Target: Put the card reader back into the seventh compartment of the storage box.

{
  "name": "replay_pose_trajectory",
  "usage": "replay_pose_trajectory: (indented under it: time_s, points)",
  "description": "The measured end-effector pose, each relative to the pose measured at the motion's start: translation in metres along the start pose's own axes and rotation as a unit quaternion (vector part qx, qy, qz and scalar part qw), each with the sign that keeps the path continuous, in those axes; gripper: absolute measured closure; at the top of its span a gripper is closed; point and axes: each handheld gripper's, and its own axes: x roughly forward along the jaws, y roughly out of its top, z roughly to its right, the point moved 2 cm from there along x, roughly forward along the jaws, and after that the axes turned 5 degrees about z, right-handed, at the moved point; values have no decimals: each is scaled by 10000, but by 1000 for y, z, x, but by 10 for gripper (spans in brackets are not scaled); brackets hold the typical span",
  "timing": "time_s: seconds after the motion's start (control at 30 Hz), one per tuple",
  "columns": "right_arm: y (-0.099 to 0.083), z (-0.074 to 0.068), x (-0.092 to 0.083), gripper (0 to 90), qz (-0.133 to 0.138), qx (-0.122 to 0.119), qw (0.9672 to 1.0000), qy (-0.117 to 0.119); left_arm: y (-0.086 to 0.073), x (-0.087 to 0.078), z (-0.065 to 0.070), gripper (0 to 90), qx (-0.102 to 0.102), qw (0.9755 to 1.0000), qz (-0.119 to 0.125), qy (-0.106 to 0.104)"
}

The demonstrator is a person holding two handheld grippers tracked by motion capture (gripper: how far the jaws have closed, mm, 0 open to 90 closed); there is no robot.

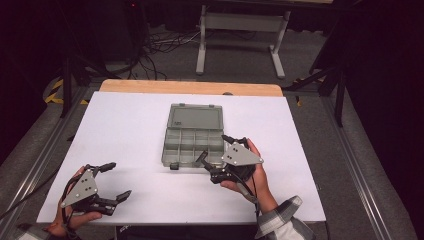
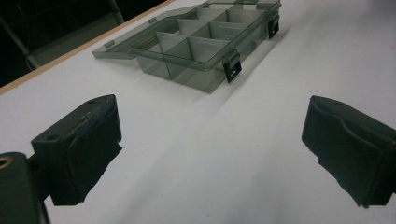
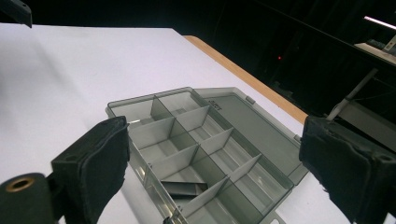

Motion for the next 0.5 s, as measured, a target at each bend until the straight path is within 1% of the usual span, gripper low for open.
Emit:
replay_pose_trajectory:
  time_s: [0.27,0.5]
  points:
    - [0,-4,-9,95,35,-61,10000,36,0,0,1,55,31,10000,-10,-8]
    - [0,-7,-16,94,26,-127,9999,5,0,-1,0,55,25,10000,14,2]
